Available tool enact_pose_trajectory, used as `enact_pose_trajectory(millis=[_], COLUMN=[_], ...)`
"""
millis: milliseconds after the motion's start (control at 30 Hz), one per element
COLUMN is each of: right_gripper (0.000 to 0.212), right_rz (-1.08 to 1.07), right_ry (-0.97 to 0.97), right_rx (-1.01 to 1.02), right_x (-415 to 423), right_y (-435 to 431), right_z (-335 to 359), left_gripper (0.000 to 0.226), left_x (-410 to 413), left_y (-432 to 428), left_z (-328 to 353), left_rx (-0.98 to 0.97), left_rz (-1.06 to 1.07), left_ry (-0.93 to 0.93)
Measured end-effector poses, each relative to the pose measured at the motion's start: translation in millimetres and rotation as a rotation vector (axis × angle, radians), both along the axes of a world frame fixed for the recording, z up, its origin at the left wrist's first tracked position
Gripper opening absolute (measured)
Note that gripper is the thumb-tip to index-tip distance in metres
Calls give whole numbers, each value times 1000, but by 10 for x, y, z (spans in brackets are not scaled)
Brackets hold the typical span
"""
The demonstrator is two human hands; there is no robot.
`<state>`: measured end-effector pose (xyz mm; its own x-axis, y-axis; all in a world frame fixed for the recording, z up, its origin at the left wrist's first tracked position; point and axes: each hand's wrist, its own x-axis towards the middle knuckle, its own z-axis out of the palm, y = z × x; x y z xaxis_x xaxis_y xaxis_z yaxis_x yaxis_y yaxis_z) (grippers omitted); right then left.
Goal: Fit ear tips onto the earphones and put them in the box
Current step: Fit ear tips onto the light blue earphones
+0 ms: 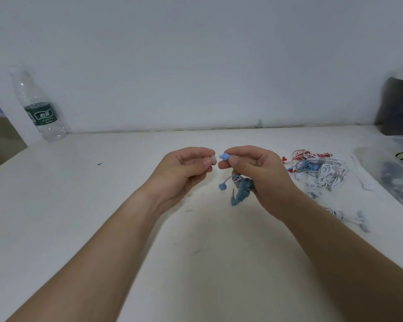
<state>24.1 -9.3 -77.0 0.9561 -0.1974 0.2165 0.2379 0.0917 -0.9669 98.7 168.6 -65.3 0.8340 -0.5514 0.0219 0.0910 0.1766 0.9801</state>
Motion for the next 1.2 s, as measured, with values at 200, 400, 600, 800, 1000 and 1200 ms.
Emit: enact_pose_trajectory(millis=[200,400,600,800,1000,1200], right_gripper=[12,10,10,10,8,8], right_rz=[-9,-47,-81,-78,-76,-41], right_ry=[-15,25,36,73,62,68], right_rx=[-4,-24,-60,-65,-90,-78], right_x=[-51,-65,-70,-69,-68,-69], right_y=[74,92,89,78,49,25], right_z=[43,59,75,76,80,78], left_gripper=[17,14,14,15,16,17], left_x=[-37,-37,-47,-56,-30,-37], left_y=[-33,-34,-26,-31,-14,-12], left_z=[3,-10,1,3,-6,-7], left_rx=[-67,-45,-21,-18,16,35], left_rz=[-23,-22,-36,-38,-16,-19], left_ry=[46,25,-8,-13,-33,-33])
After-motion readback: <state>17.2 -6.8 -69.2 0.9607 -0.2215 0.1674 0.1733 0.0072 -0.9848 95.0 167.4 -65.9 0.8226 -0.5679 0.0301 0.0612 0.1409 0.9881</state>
